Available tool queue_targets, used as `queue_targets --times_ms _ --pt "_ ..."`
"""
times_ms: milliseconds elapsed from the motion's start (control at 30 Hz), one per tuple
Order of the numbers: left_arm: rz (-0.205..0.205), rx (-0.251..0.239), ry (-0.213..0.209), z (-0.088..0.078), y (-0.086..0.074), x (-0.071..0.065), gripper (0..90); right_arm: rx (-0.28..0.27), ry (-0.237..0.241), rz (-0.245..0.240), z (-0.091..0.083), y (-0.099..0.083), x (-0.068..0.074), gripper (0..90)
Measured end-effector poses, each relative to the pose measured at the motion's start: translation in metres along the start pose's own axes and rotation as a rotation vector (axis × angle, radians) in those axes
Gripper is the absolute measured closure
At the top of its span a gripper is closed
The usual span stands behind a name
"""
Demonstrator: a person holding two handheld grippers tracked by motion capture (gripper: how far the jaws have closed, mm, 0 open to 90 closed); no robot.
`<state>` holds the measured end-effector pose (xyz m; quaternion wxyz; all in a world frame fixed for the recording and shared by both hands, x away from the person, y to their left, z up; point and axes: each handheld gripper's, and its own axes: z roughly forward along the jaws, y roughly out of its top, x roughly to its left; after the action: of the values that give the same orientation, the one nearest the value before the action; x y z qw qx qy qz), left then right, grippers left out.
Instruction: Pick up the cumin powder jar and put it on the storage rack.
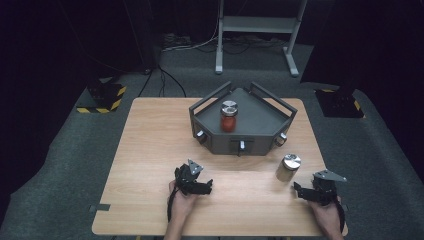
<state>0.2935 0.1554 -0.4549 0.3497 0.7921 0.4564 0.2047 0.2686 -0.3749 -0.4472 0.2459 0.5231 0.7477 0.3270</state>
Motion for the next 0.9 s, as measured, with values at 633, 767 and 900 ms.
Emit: queue_targets --times_ms 633,767,900 --pt "-0.012 0.003 0.003 -0.0008 0.0001 -0.0011 6.5 0.003 0.006 -0.007 0.0004 0.0008 -0.0011 11.3" --pt "-0.012 0.002 0.003 -0.0008 -0.0001 -0.0010 6.7 0.005 0.007 -0.006 0.0004 0.0011 -0.0010 10.9" --pt "-0.012 0.002 0.003 -0.0009 -0.0001 -0.0010 6.8 0.007 0.009 -0.006 0.0005 0.0014 -0.0013 10.2"
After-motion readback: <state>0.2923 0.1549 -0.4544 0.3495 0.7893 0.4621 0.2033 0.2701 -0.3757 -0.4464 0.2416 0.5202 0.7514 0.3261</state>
